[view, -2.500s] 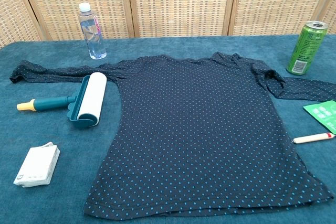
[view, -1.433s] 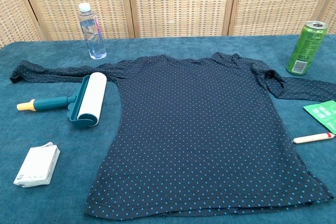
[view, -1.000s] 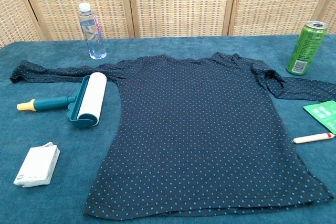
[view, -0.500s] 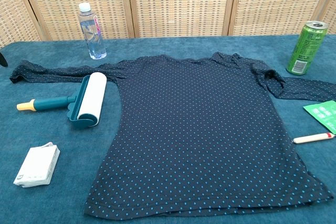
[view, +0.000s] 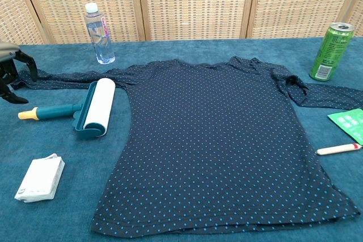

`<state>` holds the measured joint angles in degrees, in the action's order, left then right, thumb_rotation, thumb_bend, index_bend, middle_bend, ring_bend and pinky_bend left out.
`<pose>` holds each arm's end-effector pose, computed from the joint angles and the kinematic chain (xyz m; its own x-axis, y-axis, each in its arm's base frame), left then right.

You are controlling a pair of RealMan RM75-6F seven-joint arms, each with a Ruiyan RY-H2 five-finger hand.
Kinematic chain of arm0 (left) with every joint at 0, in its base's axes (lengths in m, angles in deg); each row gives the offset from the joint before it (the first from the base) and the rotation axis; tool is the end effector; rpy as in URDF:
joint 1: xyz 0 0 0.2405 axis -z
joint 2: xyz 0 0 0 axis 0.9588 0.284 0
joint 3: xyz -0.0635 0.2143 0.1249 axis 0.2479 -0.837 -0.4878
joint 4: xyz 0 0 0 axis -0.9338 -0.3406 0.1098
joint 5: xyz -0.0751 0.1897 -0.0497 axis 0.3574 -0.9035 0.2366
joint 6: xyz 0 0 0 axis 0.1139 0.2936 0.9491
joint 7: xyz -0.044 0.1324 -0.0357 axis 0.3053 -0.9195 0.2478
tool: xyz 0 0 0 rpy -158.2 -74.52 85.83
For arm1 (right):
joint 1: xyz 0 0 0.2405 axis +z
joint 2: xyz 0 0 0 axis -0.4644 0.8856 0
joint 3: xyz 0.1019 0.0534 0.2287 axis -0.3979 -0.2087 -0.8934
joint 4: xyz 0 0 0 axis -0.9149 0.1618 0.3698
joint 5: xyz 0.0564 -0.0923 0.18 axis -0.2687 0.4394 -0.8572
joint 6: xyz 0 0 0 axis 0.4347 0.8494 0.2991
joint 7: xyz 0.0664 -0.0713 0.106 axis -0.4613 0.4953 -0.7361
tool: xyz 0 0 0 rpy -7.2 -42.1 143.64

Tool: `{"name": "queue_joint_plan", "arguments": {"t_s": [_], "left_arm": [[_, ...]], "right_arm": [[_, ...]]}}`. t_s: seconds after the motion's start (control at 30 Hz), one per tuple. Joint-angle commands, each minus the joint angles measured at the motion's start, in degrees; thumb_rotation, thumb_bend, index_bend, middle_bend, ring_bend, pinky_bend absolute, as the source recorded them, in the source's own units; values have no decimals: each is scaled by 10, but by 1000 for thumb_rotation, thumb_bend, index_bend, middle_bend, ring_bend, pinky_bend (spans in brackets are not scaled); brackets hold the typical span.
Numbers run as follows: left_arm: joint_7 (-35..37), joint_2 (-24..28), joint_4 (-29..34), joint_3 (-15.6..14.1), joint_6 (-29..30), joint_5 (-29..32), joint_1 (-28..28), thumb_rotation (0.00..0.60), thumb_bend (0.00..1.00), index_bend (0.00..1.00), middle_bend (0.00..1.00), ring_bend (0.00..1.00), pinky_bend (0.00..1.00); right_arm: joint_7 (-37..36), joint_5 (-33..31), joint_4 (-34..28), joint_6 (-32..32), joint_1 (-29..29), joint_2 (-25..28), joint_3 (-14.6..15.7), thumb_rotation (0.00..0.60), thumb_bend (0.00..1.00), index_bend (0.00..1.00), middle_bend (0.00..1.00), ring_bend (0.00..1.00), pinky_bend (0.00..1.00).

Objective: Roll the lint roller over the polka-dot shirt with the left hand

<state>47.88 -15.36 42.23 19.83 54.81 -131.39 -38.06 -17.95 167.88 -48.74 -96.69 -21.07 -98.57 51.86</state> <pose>-0.2502 0.3556 0.0664 0.6243 0.3115 0.7163 0.7675 -0.0738 -0.6368 -0.3088 -0.1931 0.1197 0.3569 -0.0160 0.9340 -0.9335 -0.0442 0.3559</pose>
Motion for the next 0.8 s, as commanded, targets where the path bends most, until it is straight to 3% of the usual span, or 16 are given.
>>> {"name": "queue_joint_plan", "arguments": {"t_s": [0.03, 0.1, 0.8], "left_arm": [[-16, -21, -23, -10, -6, 25, 19, 600, 246, 402, 856, 741, 720], [-22, -32, -35, -17, -10, 37, 27, 600, 289, 406, 856, 741, 720], [-13, -107, -142, -51, -38, 70, 70, 600, 291, 426, 856, 741, 720]], "right_arm": [[0, -1, 1, 1, 0, 0, 0, 600, 13, 0, 0, 0, 0], [0, -2, 1, 2, 1, 0, 0, 600, 13, 0, 0, 0, 0], [5, -10, 7, 11, 4, -5, -2, 600, 13, 0, 0, 0, 0]]}}
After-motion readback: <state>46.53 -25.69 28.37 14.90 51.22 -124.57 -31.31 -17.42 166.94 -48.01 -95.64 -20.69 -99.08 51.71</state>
